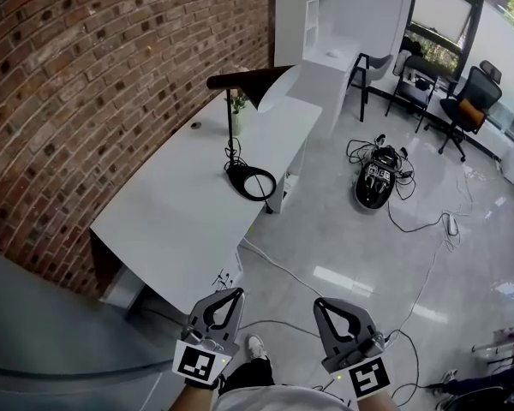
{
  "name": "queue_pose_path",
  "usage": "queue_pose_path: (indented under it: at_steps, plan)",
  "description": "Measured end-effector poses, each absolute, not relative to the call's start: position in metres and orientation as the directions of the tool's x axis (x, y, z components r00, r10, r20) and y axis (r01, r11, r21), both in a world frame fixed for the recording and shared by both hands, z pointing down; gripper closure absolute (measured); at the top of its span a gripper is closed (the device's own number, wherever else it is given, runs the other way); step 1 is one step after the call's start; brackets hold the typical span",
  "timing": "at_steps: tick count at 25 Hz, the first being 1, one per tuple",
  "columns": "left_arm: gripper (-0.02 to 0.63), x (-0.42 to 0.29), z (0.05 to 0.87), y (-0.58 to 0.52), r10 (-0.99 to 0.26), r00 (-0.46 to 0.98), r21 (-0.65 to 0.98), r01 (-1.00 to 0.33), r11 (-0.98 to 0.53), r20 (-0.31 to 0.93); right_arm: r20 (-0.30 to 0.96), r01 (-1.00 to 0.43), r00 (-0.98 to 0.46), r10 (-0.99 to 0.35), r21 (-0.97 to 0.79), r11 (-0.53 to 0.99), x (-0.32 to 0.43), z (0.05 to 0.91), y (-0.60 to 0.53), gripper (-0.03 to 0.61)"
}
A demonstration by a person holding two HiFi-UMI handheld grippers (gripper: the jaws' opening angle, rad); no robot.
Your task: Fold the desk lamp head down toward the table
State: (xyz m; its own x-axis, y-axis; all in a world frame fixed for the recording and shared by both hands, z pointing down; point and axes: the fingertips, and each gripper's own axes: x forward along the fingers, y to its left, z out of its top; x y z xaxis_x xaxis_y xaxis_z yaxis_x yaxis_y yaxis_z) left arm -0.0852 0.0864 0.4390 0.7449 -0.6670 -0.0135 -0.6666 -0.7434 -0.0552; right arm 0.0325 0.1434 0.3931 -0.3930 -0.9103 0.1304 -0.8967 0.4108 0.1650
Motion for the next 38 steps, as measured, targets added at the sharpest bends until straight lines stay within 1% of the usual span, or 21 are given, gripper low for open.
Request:
queue_pose_path:
  at_steps: [6, 15, 22, 28, 35, 38]
  plan:
    - [0.606, -0.092, 0.442, 0.034, -0.65, 0.76, -0.041, -0.65, -0.758, -0.035, 0.144, -0.899, -0.374, -0.916, 0.188, 0.396, 0.019, 0.392, 0.091, 0.561]
    - [0.606, -0.098, 0.431, -0.01, -0.626, 0.776, -0.062, -0.631, -0.774, -0.079, 0.113, -0.889, -0.386, -0.916, 0.22, 0.402, 0.002, 0.38, 0.042, 0.561]
    - [0.606, -0.092, 0.428, -0.029, -0.631, 0.773, -0.098, -0.635, -0.766, -0.073, 0.083, -0.871, -0.434, -0.897, 0.217, 0.441, 0.0, 0.373, 0.009, 0.561]
    - [0.606, -0.084, 0.436, -0.062, -0.695, 0.716, -0.077, -0.698, -0.712, -0.06, 0.063, -0.82, -0.526, -0.848, 0.228, 0.525, 0.004, 0.373, -0.035, 0.561]
    - [0.606, -0.046, 0.424, -0.113, -0.75, 0.658, -0.07, -0.753, -0.654, -0.075, 0.046, -0.78, -0.585, -0.809, 0.24, 0.578, 0.042, 0.358, -0.101, 0.561]
    - [0.606, -0.037, 0.418, -0.131, -0.768, 0.634, -0.074, -0.773, -0.63, -0.089, 0.058, -0.758, -0.603, -0.795, 0.269, 0.595, 0.054, 0.353, -0.12, 0.561]
